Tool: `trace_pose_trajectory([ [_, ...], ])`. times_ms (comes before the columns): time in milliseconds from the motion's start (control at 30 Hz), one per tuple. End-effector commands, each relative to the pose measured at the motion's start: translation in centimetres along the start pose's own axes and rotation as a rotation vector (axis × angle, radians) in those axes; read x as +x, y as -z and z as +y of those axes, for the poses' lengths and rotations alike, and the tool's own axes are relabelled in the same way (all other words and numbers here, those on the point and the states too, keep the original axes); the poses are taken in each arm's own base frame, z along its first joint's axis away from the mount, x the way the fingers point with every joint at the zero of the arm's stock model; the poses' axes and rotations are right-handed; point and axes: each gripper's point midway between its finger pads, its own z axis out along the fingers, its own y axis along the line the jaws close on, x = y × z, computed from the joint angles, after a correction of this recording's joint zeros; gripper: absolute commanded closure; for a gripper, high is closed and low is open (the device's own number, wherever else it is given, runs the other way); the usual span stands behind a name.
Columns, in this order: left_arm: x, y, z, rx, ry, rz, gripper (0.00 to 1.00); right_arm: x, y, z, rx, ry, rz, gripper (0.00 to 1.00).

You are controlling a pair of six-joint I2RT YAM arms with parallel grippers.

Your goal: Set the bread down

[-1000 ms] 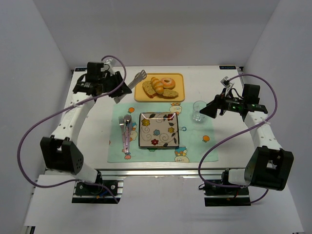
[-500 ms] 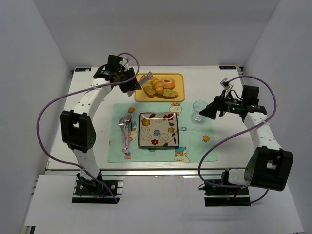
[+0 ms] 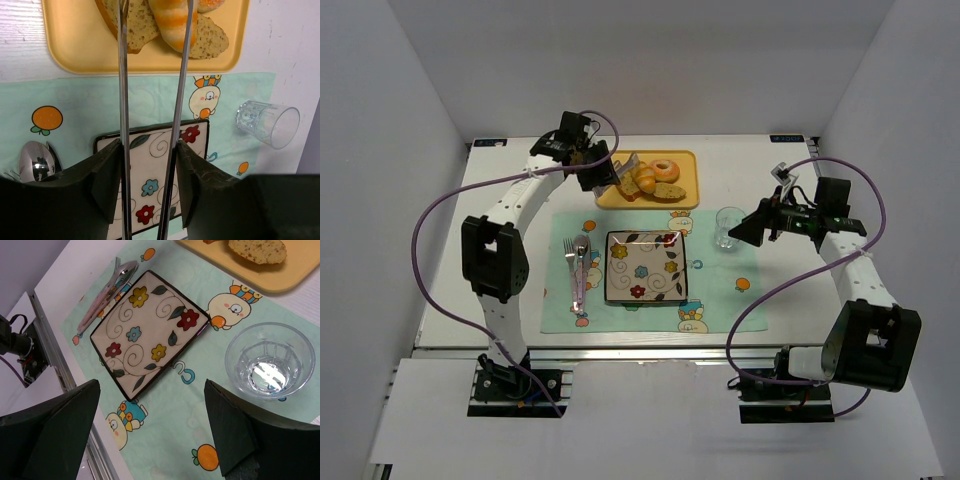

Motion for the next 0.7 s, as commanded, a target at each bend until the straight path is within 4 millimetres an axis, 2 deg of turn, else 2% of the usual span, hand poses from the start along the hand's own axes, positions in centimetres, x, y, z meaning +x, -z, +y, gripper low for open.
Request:
trace_pose_trajectory([
  [0, -1.5, 1.5, -1.4, 0.008, -0.006, -0.055, 0.45, -0.4, 0.0, 0.2, -0.025, 0.019, -0.019, 0.11],
  [367, -0.4, 0.4, -2.2, 0.044, -0.006, -0.021, 0.45, 0.1, -0.1, 0.3, -0.039, -0.007, -0.013, 0.11],
  [667, 0.4, -1.0, -1.4, 0.007, 0.001, 0.013, 0.45, 0.2, 0.0, 0.5, -0.042, -0.008, -0.012, 0.11],
])
